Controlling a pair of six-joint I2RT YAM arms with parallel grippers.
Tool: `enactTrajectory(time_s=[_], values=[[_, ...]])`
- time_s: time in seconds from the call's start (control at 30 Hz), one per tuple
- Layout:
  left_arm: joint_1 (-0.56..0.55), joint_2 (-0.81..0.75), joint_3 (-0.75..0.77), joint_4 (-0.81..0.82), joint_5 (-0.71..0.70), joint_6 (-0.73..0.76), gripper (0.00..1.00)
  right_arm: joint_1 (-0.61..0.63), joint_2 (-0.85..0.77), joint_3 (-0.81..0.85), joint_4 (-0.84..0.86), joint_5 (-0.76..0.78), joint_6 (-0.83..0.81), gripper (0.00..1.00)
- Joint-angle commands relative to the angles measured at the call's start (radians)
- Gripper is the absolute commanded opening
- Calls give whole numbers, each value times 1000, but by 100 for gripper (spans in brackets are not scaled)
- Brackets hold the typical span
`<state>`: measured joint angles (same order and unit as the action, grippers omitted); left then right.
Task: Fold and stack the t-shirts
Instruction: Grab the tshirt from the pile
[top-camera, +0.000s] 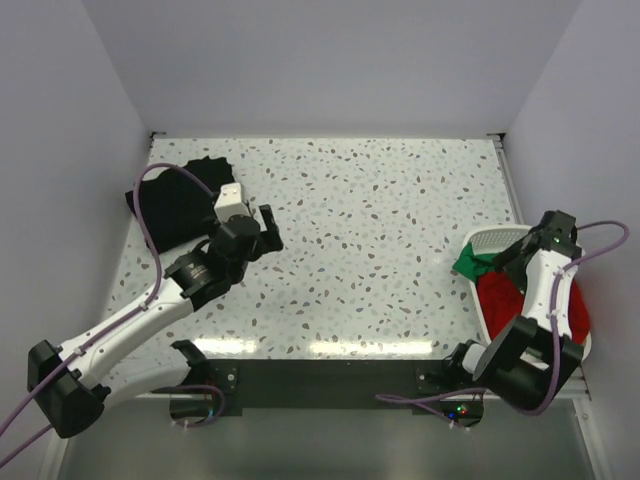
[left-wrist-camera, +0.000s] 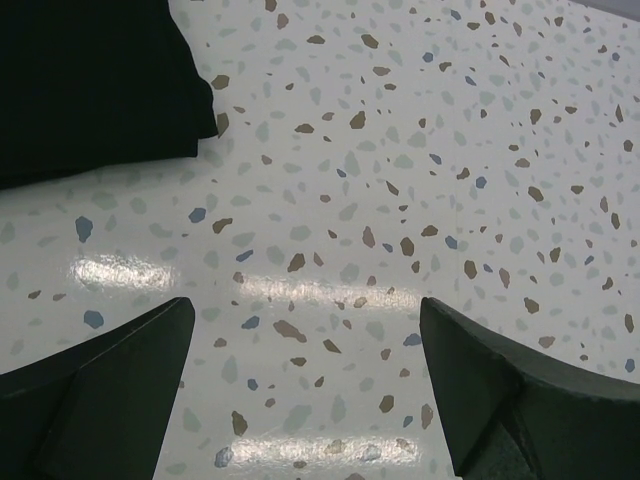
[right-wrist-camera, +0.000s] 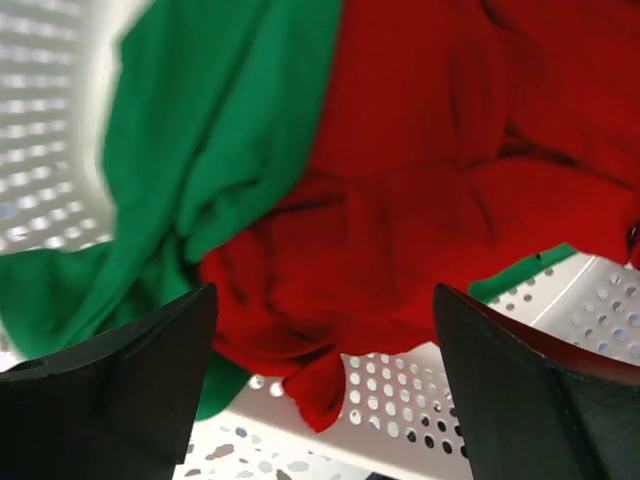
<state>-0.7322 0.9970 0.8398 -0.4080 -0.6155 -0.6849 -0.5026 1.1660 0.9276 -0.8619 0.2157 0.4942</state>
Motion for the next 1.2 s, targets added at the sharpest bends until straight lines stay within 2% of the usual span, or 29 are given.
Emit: enactTrajectory(time_s=[0.0, 0.2, 0.43, 0.57, 0.6, 0.67, 0.8, 0.83, 0.9, 0.93, 0.97, 1.17], values=[[7, 11, 27, 51, 6, 21, 100, -47, 30, -19, 0, -78, 29, 90], [5, 11, 1, 51, 16, -11, 100, -60, 84, -7, 6, 36, 33, 89], [7, 0, -11, 70, 42, 18, 100, -65, 110, -49, 73, 80, 75, 84], [5, -8, -15, 74, 48, 27, 100, -67, 129, -72, 103, 103, 81, 78], [5, -15, -16, 72, 49, 21, 100, -67, 130, -75, 106, 109, 81, 72], [5, -24, -18, 67, 54, 15, 100, -67, 124, -79, 110, 123, 80, 66], [5, -40, -25, 55, 60, -18, 100, -67, 89, -73, 100, 116, 66, 49], [7, -41, -27, 54, 68, -21, 100, -65, 75, -67, 90, 102, 64, 37], [5, -49, -24, 54, 79, -22, 100, -67, 32, -61, 77, 99, 66, 21], [7, -49, -21, 51, 82, -24, 100, -65, 14, -55, 60, 96, 67, 6], [5, -49, -10, 49, 85, -22, 100, -65, -2, -52, 52, 93, 67, 0], [5, -38, 42, 19, 111, -22, 100, -65, -146, 37, -52, 39, 95, 0]])
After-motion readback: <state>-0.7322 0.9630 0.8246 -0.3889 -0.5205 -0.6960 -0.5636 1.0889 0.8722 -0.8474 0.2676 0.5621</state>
